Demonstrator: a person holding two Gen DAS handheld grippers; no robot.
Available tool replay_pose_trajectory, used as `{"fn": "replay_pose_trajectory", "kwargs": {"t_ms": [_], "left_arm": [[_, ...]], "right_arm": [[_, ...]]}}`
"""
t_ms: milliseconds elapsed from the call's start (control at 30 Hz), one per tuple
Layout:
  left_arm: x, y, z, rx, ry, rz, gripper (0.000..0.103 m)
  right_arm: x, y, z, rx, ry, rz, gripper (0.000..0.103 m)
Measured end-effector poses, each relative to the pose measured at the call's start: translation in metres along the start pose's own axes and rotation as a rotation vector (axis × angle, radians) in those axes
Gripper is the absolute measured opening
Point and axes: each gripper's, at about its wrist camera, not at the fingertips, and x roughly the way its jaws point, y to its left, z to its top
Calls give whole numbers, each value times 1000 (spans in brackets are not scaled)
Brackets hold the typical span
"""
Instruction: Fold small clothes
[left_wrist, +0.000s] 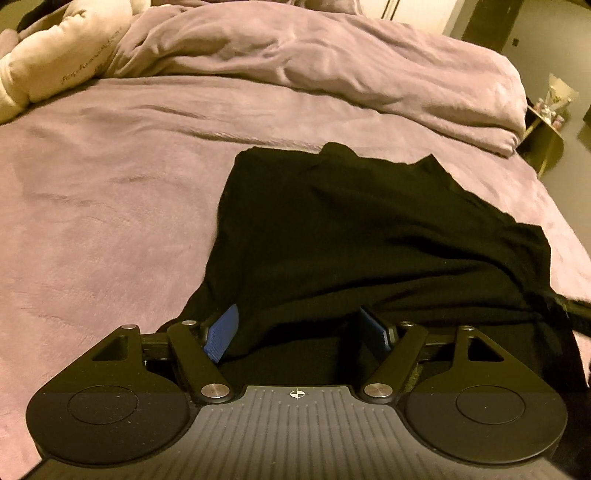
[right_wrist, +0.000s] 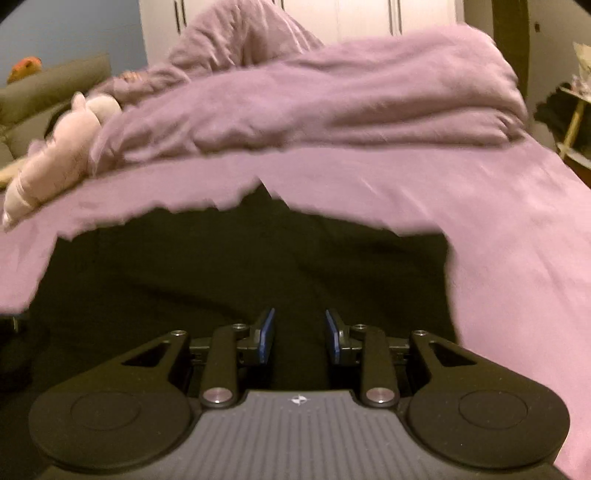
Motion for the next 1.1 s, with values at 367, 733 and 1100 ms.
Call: {"fn": "replay_pose_trajectory", "kwargs": {"t_ms": [367, 733, 1100], "left_arm": [[-24, -8, -16, -13, 32, 73, 80], [-41, -23, -35, -8, 58, 128, 86], [-78, -31, -64, 5, 73, 113, 94]], "right_arm": [[-40, -24, -27, 5, 18, -46, 33], [-79, -18, -53, 40, 35, -8, 47], [-142, -25, -99, 99, 47, 9, 65]]}}
